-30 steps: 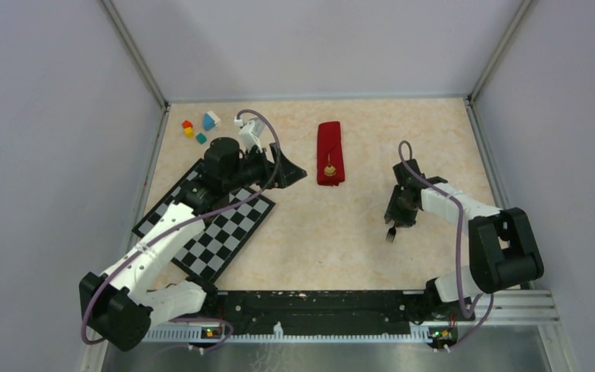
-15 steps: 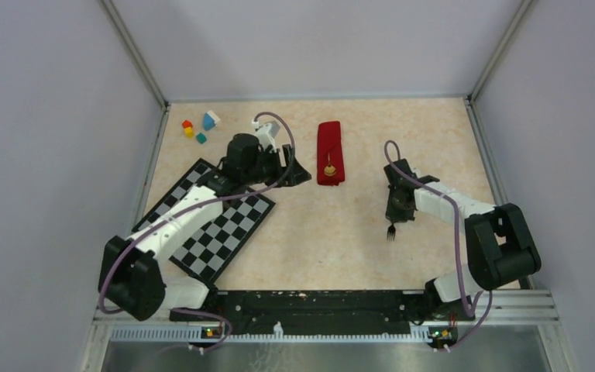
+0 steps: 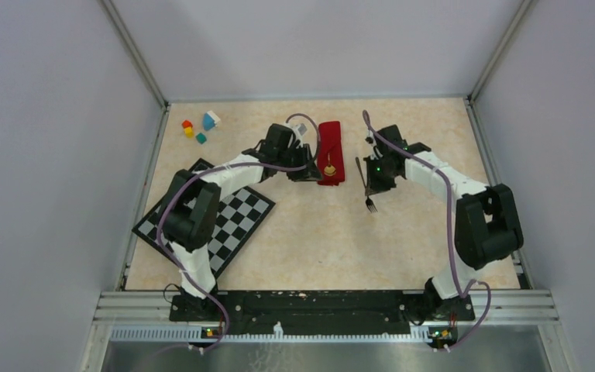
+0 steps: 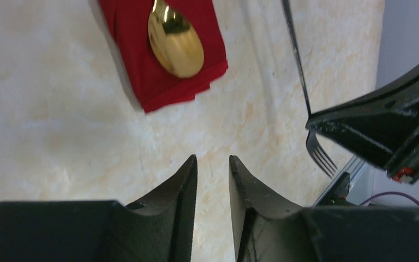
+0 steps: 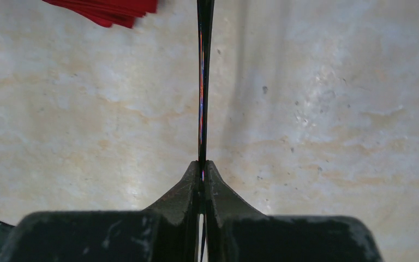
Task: Fold the napkin into a case and place the utensils inside
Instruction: Pick up the fork from the center of the board, then insert the fork into the folded napkin.
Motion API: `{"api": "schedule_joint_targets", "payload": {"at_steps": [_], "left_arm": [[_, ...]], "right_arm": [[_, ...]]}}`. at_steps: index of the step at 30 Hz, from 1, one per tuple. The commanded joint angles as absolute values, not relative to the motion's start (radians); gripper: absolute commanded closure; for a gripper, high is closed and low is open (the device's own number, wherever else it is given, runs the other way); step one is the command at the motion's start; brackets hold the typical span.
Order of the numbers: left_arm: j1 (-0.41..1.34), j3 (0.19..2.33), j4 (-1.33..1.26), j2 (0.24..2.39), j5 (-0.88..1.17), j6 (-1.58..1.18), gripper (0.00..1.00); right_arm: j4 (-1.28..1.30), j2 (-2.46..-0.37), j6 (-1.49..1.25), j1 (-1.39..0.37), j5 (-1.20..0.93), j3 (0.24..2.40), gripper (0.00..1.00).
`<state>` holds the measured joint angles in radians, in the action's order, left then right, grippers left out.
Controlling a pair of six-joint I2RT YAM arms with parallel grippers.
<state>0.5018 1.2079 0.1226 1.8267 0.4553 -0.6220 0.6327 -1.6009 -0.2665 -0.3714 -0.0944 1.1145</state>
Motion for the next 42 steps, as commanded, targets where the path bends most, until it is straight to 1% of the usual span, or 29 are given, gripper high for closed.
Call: {"api": "schedule_joint_targets", "payload": {"at_steps": [1,3,7,14,42], "left_arm": [[0.499,1.365,0.097,1.923,0.464,-0.623,0.71],[0.499,1.394,0.094,1.964,0.465,-0.63,0.76],[0.499,1.438,0.095,2.027,0.453,-0.63,0.82],[0.498,1.475,0.106,2.094,0.425,-0.615,0.87],[0.499,1.374,0.062,2.14,0.412,-0.606,0.92]], "right_arm": [[0.733,-1.685,-0.247,-0.377,-0.233,1.271,1.0],[0.758,-1.706,-0.252,-0.377,-0.228,1.31,1.0],[0.78,-1.758,-0.25,-0.383,-0.249,1.373,1.0],[0.781,-1.827,-0.269,-0.403,-0.253,1.437,1.0],[0.775,-2.035,-0.363,-0.413,-0.205,1.636,1.0]]}}
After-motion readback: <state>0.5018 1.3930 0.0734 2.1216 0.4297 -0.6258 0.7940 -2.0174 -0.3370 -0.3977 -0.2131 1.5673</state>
